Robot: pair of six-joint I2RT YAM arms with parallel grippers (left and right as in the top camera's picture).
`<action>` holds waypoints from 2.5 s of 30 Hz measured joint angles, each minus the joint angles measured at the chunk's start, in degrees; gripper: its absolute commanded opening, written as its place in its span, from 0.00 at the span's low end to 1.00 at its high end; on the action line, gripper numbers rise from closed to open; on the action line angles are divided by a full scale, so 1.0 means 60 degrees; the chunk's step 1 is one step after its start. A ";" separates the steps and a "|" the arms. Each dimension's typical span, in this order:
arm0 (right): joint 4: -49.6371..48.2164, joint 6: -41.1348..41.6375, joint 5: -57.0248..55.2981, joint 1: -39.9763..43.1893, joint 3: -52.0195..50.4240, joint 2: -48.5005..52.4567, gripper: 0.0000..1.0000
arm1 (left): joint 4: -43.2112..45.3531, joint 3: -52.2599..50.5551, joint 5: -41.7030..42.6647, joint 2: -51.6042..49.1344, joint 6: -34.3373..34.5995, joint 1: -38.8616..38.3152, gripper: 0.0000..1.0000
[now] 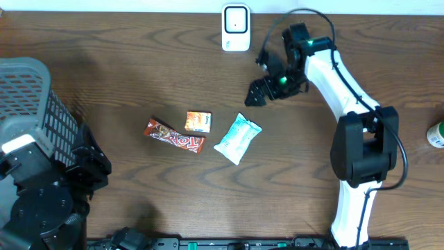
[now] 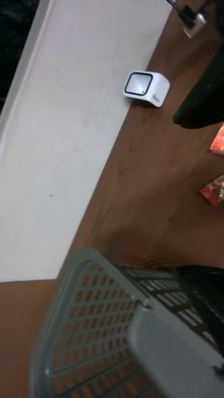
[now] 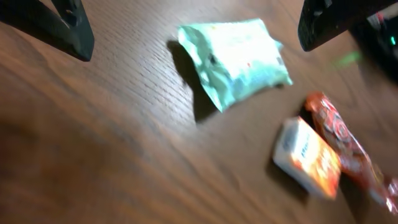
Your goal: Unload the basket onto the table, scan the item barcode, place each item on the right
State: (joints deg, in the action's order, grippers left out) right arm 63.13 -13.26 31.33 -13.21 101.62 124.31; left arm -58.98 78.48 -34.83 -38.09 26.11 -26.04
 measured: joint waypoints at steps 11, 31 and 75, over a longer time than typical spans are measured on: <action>0.0885 -0.2000 0.1428 -0.0379 -0.0135 0.1432 0.99 | -0.0619 0.0000 0.0036 0.0000 0.0659 0.0000 0.86; 0.1508 -0.2036 0.3184 -0.1490 -0.1228 0.2204 0.02 | -0.1694 0.0000 0.0036 0.0000 0.0685 0.0000 0.86; -0.2284 0.0106 0.0229 0.0255 -0.2259 -0.0244 0.97 | 0.8575 -0.6328 0.7967 -0.3923 0.4237 -0.0004 0.07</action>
State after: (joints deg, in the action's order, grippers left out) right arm 49.43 -12.62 32.71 -11.68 88.07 122.85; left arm -7.53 40.51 12.97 -61.63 51.53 -26.06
